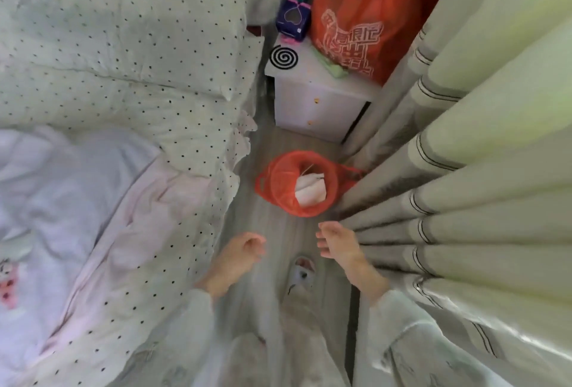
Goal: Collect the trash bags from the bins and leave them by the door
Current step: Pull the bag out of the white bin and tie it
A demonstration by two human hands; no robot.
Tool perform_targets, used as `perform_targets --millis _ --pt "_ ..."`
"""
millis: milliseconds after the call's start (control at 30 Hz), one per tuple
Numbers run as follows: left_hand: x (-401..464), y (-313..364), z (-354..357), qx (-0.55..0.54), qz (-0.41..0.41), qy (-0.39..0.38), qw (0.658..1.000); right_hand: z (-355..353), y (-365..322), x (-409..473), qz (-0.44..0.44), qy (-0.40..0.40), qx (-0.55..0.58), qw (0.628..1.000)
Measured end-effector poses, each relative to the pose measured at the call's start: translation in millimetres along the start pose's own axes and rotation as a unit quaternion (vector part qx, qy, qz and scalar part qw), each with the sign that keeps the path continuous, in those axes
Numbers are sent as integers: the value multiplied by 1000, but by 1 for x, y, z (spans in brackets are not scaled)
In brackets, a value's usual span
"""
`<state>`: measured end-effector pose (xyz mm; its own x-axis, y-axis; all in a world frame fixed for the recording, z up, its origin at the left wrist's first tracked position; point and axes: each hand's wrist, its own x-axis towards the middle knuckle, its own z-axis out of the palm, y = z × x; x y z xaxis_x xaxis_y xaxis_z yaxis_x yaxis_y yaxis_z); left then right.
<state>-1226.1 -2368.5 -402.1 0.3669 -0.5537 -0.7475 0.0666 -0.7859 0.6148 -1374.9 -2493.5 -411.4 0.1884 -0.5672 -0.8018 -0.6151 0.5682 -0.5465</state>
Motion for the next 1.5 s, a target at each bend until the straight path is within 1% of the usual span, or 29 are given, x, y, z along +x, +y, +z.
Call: perform_targets --millis 100,133,200,267,333,367,400,467,500,533,567,600,633,733,800,867,1000,1067,1100,1133,1167,1233,1267,1300,1367,1400,1433,1500 --pt "66 6 7 -1 -18 13 1000 -3 -23 71 -39 15 -120 992" --pt "89 6 11 8 -19 29 999 -6 -28 93 -60 22 -171 983" --pt "136 6 17 60 -17 47 997 -8 -35 137 -94 29 -246 964" --pt "181 6 21 95 2 38 995 -11 -36 188 -114 40 -300 946" --pt "230 4 23 137 22 29 990 -14 -31 244 -135 46 -372 917" --pt "256 -1 25 165 35 30 985 -17 -26 273 -146 56 -414 897" --pt "283 -7 27 197 48 33 979 -18 -20 302 -168 72 -460 869" --pt "335 -29 33 267 92 28 959 -21 -8 356 -208 98 -562 795" --pt "360 -41 37 314 122 20 941 -23 -2 378 -198 100 -628 746" --pt "383 -53 42 366 157 12 917 -25 6 396 -177 86 -681 705" --pt "402 -62 48 398 182 -9 899 -29 14 412 -151 62 -712 683" --pt "419 -71 54 427 203 -29 881 -33 20 427 -127 54 -722 678" --pt "432 -78 58 447 223 -33 866 -37 24 439 -111 62 -726 676" --pt "464 -93 66 472 281 6 836 -45 32 463 -67 73 -727 679" --pt "479 -99 67 482 293 25 825 -49 33 477 -44 71 -719 690" --pt "489 -99 67 496 289 26 819 -49 34 490 -9 89 -689 720" --pt "499 -103 65 512 256 20 820 -38 25 491 78 134 -566 809" --pt "502 -108 68 515 252 21 819 -22 19 480 62 155 -485 859" --pt "503 -109 70 515 248 18 821 -10 15 472 25 163 -453 876" --pt "503 -109 72 514 243 14 823 4 15 465 -42 174 -438 881" --pt "504 -108 73 512 240 8 825 19 18 459 -135 188 -444 866" --pt "504 -106 74 516 231 -10 825 45 27 452 -289 187 -491 800" --pt "504 -105 73 520 230 -14 822 54 32 452 -336 171 -509 774" --pt "505 -106 72 521 235 -13 820 61 37 454 -368 152 -521 755" --pt "505 -107 69 520 257 2 814 64 43 464 -404 133 -545 723" --pt "505 -107 66 517 271 11 812 62 44 471 -401 130 -565 709" --pt "505 -106 63 507 284 18 814 58 43 479 -387 129 -590 697" --pt "507 -99 55 483 299 32 822 47 38 495 -333 121 -641 681"
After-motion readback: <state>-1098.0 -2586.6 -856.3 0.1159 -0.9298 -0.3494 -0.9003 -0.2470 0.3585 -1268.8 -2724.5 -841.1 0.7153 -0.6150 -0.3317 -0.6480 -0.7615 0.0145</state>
